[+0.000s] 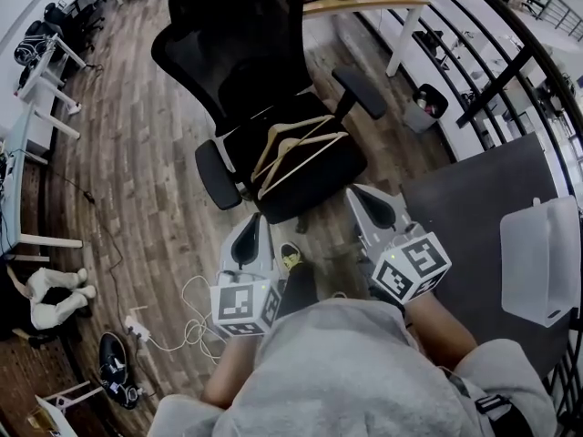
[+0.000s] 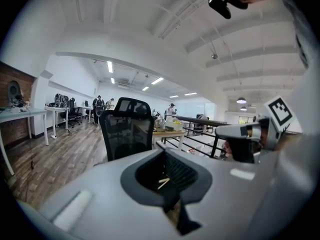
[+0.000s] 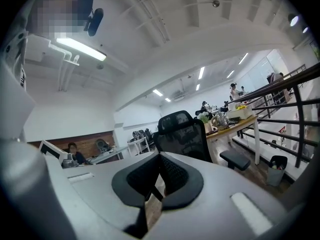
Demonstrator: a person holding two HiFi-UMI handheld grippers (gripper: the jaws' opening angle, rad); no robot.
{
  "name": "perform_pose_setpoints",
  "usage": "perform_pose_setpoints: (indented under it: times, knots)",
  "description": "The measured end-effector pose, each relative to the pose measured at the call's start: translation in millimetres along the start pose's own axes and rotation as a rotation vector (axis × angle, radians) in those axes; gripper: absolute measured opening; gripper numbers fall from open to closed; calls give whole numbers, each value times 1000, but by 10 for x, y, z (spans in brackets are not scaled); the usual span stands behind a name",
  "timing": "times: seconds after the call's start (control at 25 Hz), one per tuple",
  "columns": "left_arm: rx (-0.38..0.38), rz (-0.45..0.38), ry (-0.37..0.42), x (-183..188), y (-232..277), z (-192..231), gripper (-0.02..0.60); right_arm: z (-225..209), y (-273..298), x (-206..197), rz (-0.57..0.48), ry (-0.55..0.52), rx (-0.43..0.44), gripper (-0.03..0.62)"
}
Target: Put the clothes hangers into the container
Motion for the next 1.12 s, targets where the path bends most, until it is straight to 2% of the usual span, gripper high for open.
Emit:
perform_pose_setpoints:
  times: [0.6, 1.12]
  knots:
    - [-99, 14, -11, 321, 638, 926, 11, 157, 922, 293, 6, -13, -106, 0]
    - [-155, 26, -32, 381, 1009, 1274, 11, 171, 1267, 447, 9, -39, -189, 0]
Point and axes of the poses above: the fingertips, and each gripper's own axes: y forward along the fingers, z to its left, x out of its top, the point moved 8 cm from there along -y, backward along the fingers, and after that the axes turned 7 degrees about z, right-handed, at the moved point
